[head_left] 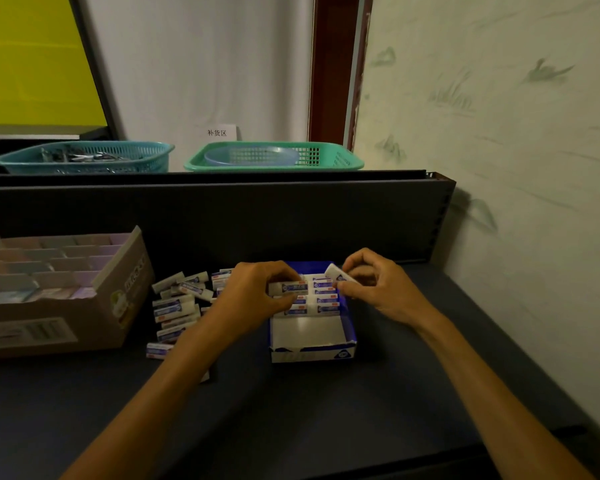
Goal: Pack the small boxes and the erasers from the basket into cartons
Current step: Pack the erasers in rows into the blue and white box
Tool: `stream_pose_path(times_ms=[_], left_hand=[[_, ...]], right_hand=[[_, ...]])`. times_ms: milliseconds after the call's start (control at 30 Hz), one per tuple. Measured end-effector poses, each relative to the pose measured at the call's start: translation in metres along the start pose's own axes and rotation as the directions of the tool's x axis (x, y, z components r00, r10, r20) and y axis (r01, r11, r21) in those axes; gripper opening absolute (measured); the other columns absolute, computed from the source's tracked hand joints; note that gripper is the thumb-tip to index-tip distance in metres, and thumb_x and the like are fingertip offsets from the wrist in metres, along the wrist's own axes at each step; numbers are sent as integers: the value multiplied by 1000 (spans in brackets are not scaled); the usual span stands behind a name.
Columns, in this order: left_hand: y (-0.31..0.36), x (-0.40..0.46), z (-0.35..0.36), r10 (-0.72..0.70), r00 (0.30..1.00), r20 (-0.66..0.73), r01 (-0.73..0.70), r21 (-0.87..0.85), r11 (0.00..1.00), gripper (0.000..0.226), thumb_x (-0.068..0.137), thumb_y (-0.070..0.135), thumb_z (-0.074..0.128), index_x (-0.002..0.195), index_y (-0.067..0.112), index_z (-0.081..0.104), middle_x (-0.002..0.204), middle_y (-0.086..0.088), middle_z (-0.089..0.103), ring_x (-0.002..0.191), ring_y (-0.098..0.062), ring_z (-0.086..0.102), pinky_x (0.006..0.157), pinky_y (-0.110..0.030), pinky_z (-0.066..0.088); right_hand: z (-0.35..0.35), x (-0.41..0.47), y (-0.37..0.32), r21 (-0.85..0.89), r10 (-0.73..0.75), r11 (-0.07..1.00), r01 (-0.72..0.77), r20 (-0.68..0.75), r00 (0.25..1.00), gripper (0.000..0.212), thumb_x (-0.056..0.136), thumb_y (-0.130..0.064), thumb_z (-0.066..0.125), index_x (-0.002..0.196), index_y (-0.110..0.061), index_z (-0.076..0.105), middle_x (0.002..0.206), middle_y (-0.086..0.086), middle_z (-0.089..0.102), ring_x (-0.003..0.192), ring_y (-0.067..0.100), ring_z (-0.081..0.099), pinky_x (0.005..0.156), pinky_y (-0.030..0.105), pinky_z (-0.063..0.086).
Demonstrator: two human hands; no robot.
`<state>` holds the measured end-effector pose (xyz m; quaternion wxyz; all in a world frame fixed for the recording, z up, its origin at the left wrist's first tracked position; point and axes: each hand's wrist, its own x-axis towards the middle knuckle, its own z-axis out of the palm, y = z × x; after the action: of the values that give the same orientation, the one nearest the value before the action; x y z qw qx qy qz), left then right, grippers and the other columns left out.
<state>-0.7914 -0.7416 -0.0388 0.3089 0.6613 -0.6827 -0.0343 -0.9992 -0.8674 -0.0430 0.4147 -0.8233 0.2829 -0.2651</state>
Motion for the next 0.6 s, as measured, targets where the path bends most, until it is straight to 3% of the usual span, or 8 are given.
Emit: stream_pose_path(times_ms=[167, 267, 367, 533, 600], left_hand=[[-2, 5, 6, -38, 999, 32, 37, 32, 999, 31, 82, 23, 68, 112, 24, 58, 112, 7, 61, 92, 4, 49, 67, -4, 39], [-2, 6, 8, -52, 997, 61, 50, 28, 998, 29, 82, 23, 68, 109, 22, 58, 110, 7, 63, 92, 4, 52, 75, -10, 43], [-3, 8, 12, -78, 991, 110, 75, 36, 997, 28, 81, 22, 69, 106, 24, 57, 107, 9, 62, 92, 3, 53, 83, -17, 48], [-7, 10, 19, -95, 973, 209, 75, 105, 992, 25, 80, 22, 70, 104, 24, 61, 103, 8, 64, 86, 3, 54, 82, -18, 49], [-7, 10, 22, -95, 967, 236, 64, 135, 989, 25, 81, 23, 70, 105, 24, 62, 103, 8, 64, 84, 3, 52, 81, -17, 48]], right_hand=[[4, 3, -2, -70, 14, 997, -11, 43, 999, 35, 89, -32, 61, 122, -23, 54, 118, -6, 64, 105, 5, 63, 82, 29, 57], [8, 4, -4, -90, -1, 996, 4, 33, 999, 30, 88, -29, 63, 117, -24, 56, 115, -5, 66, 104, 4, 63, 84, 30, 56], [12, 7, -7, -191, -53, 979, 66, 72, 996, 22, 86, -26, 67, 106, -31, 59, 109, -15, 60, 103, -2, 57, 84, 21, 49], [17, 12, -8, -372, -36, 924, 87, 142, 989, 30, 82, -27, 72, 111, -27, 65, 98, -21, 49, 90, -5, 49, 75, 13, 40], [19, 12, -8, -448, 2, 891, 76, 171, 985, 30, 83, -29, 71, 112, -28, 65, 96, -22, 45, 89, -3, 46, 78, 13, 39]])
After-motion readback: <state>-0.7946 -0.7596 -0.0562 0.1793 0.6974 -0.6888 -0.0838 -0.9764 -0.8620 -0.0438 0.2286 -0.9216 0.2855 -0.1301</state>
